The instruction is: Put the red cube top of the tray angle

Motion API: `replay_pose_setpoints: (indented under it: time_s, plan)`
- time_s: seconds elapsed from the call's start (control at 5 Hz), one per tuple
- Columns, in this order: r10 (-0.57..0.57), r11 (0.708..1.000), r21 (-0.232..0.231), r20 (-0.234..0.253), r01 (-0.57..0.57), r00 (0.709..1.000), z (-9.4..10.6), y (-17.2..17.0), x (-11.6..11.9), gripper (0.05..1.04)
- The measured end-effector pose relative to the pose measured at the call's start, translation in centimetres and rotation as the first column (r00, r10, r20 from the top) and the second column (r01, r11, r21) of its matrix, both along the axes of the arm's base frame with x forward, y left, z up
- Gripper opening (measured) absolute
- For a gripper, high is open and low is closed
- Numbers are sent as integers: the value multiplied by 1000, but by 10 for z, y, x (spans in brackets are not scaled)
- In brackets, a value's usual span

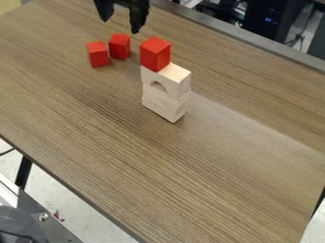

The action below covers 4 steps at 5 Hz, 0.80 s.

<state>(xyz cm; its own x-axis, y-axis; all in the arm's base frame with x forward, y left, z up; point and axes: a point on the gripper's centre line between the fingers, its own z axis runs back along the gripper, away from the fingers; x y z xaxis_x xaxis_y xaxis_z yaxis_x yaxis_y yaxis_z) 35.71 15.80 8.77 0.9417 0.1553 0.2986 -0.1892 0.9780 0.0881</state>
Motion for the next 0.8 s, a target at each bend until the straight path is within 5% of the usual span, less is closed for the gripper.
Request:
replay_pose_setpoints:
  time_s: [0.8]
  plan:
    - [38,999,33,33,-39,999,-25,13,14,999]
